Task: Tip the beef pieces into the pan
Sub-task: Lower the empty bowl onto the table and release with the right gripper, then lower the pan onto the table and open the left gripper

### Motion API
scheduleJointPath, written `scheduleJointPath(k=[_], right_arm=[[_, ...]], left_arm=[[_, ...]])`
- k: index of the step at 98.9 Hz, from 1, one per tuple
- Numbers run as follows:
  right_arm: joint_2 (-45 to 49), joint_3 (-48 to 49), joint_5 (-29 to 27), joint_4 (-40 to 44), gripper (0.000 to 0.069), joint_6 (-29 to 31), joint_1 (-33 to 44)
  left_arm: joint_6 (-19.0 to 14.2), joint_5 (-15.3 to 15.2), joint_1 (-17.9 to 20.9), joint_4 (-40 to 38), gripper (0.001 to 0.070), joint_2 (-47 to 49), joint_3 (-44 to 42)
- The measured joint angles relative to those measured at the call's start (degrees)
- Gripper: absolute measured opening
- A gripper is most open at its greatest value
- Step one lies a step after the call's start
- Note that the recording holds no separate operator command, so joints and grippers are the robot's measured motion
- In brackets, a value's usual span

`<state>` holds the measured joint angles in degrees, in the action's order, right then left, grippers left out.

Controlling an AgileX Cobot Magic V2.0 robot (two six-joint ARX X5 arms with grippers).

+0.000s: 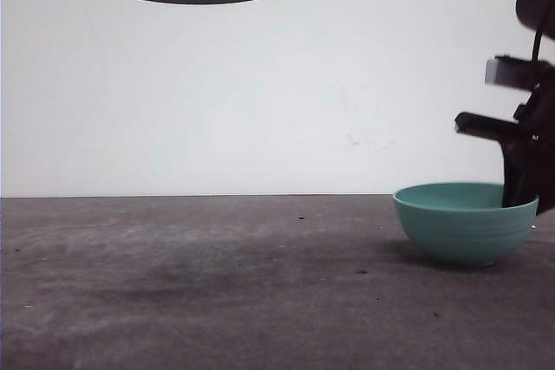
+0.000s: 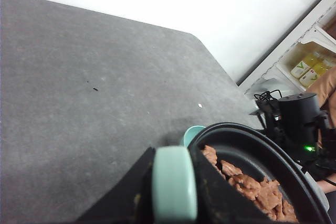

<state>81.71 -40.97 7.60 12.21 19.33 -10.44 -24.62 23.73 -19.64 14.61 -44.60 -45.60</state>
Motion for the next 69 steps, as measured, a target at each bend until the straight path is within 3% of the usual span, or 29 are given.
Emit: scheduleJointPath(k=[9,17,49,69], right_arm=[[0.3,0.0,0.4,0.0,0.0336,1.3,0.0],[-0.3,0.0,0.4,-0.7,0.0407,1.8,0.0],[-17.5,-5.7,-0.2,-0.2,0.0436,1.4,0.2],[-28.7,-6.9,-0.2,1.5,0.0436,0.7,0.2]], left_arm=[[0.3,0.0,0.0,0.0,0.0055,0.0,0.0],[1.1,-0.5,0.0,0.1,0.0055,0.0,0.0],[5.3,-8.8,0.0,-0.5,0.0055,-2.6,0.3],[6.1,-9.1,0.0,-7.9,0.0055,-10.1,4.5]])
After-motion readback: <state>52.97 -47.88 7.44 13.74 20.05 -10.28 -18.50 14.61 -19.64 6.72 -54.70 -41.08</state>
